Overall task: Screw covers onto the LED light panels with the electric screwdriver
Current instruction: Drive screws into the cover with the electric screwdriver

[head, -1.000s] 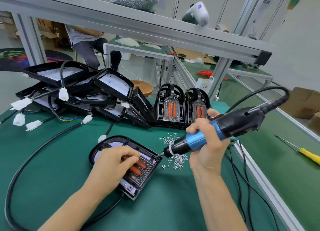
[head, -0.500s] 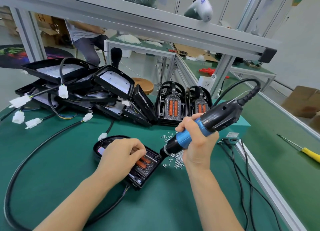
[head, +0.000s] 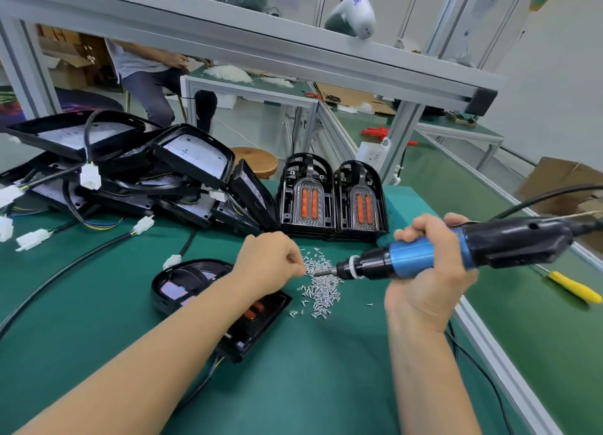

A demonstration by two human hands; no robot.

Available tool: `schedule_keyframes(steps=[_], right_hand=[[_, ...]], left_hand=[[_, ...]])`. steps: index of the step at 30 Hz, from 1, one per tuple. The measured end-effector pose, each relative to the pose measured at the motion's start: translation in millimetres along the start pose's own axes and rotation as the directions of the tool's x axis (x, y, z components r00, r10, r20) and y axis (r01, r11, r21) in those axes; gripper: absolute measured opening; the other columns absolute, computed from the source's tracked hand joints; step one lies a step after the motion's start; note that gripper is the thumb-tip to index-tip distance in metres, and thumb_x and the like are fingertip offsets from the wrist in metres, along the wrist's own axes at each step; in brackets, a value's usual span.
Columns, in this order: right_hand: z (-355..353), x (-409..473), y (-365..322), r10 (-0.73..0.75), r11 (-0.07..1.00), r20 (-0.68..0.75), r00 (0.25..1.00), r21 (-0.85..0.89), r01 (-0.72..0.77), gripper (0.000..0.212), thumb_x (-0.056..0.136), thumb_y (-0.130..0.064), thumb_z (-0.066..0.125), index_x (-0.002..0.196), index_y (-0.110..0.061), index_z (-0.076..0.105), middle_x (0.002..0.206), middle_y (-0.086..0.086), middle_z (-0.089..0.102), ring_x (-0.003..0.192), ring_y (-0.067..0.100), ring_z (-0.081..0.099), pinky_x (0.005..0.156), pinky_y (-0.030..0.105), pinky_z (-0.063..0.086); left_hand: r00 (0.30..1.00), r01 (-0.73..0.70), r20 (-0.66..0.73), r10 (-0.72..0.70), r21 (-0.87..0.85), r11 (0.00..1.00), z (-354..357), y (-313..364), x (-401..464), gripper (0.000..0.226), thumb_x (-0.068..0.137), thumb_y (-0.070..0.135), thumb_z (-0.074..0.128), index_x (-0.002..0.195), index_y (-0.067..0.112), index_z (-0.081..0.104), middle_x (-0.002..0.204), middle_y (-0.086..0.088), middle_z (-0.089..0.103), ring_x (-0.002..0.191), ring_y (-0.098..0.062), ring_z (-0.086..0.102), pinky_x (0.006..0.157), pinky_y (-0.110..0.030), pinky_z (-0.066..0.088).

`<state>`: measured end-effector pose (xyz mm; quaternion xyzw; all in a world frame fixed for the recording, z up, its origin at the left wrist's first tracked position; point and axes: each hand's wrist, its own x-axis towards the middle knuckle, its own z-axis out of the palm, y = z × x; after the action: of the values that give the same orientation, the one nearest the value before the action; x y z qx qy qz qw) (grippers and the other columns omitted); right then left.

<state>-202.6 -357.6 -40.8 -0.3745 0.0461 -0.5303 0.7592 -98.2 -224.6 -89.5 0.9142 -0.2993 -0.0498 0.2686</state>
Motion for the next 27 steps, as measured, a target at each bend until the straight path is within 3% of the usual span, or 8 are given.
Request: schedule_keyframes(steps=[2, 7, 12, 15, 18, 20, 23, 27], right_hand=[[-5.9, 2.9, -5.8, 0.005, 1.000, -0.030, 1.000, -0.011, -0.005, 0.023, 0.071, 0.000, 0.059, 0.087, -0.014, 0.049, 0.058, 0.000, 0.055, 0.048, 0.015, 0.051, 0.056, 0.026, 0.048], [-20.8, 3.2, -8.5, 0.022, 0.998, -0.052, 0.998, -0.053, -0.025, 0.024, 0.071, 0.000, 0.059, 0.087, -0.015, 0.050, 0.059, 0.000, 0.052, 0.051, 0.016, 0.051, 0.057, 0.026, 0.048], [-18.9, 1.7, -6.0, 0.035, 0.998, -0.037, 0.999, -0.058, -0.037, 0.024, 0.070, 0.000, 0.060, 0.087, -0.015, 0.051, 0.060, 0.001, 0.052, 0.052, 0.017, 0.052, 0.059, 0.027, 0.048], [-12.3, -2.1, -4.8, 0.042, 0.997, -0.028, 0.999, -0.056, -0.044, 0.025, 0.069, -0.001, 0.060, 0.087, -0.015, 0.051, 0.057, 0.001, 0.050, 0.050, 0.017, 0.051, 0.059, 0.027, 0.048], [-5.1, -4.8, -6.6, 0.073, 0.997, -0.013, 0.997, -0.005, -0.073, 0.024, 0.069, -0.001, 0.059, 0.086, -0.015, 0.050, 0.058, 0.000, 0.050, 0.049, 0.014, 0.050, 0.057, 0.025, 0.048], [-1.7, -5.3, -8.2, 0.110, 0.992, -0.006, 0.994, 0.057, -0.109, 0.023, 0.069, -0.003, 0.058, 0.085, -0.017, 0.050, 0.058, -0.002, 0.050, 0.049, 0.012, 0.049, 0.057, 0.023, 0.047], [5.0, -8.7, -10.3, 0.156, 0.979, 0.024, 0.987, 0.126, -0.158, 0.020, 0.069, -0.008, 0.058, 0.083, -0.019, 0.049, 0.058, -0.005, 0.050, 0.049, 0.010, 0.048, 0.058, 0.022, 0.048], [24.5, -19.9, -9.9, 0.180, 0.962, 0.080, 0.980, 0.192, -0.192, 0.015, 0.072, -0.012, 0.056, 0.084, -0.019, 0.049, 0.059, -0.006, 0.050, 0.049, 0.009, 0.048, 0.058, 0.021, 0.047]], left_hand=[[0.997, 0.012, 0.071, -0.021, 0.114, 0.993, 10.5, 7.5, 15.1, 0.011, 0.085, 0.030, 0.068, 0.075, 0.025, 0.070, 0.081, 0.011, 0.069, 0.085, -0.013, 0.059, 0.094, -0.037, 0.029], [0.985, 0.012, 0.147, -0.084, 0.433, 0.901, 29.0, 6.5, 24.8, 0.020, 0.080, 0.027, 0.071, 0.068, 0.023, 0.055, 0.090, 0.002, 0.071, 0.089, -0.021, 0.062, 0.085, -0.035, 0.027], [0.986, -0.008, 0.153, -0.072, 0.470, 0.883, 30.4, 0.2, 21.7, 0.031, 0.075, 0.005, 0.060, 0.056, 0.021, 0.041, 0.069, 0.003, 0.057, 0.067, -0.022, 0.047, 0.077, -0.034, 0.021], [0.988, -0.042, 0.148, -0.031, 0.463, 0.885, 27.7, 2.8, 20.4, 0.030, 0.077, 0.000, 0.049, 0.056, 0.020, 0.040, 0.066, 0.001, 0.051, 0.068, -0.025, 0.045, 0.082, -0.035, 0.023], [0.994, -0.027, 0.108, 0.003, 0.223, 0.974, 11.3, -1.5, 12.7, 0.023, 0.084, 0.009, 0.053, 0.065, 0.021, 0.057, 0.073, 0.007, 0.059, 0.073, -0.019, 0.050, 0.087, -0.034, 0.028], [0.999, 0.012, 0.042, -0.006, -0.153, 0.988, -4.1, -10.4, -2.3, 0.020, 0.086, 0.017, 0.062, 0.067, 0.020, 0.065, 0.074, 0.009, 0.062, 0.074, -0.011, 0.054, 0.084, -0.028, 0.033], [0.997, 0.010, -0.049, -0.051, -0.626, 0.780, -23.4, -23.6, -40.7, 0.015, 0.085, 0.018, 0.069, 0.071, 0.024, 0.071, 0.077, 0.012, 0.068, 0.070, 0.004, 0.056, 0.071, -0.008, 0.042], [0.987, 0.066, -0.029, -0.156, -0.818, 0.571, -31.0, -34.2, -78.6, 0.014, 0.085, 0.014, 0.067, 0.076, 0.022, 0.073, 0.074, 0.008, 0.067, 0.070, -0.004, 0.056, 0.072, -0.015, 0.044]])
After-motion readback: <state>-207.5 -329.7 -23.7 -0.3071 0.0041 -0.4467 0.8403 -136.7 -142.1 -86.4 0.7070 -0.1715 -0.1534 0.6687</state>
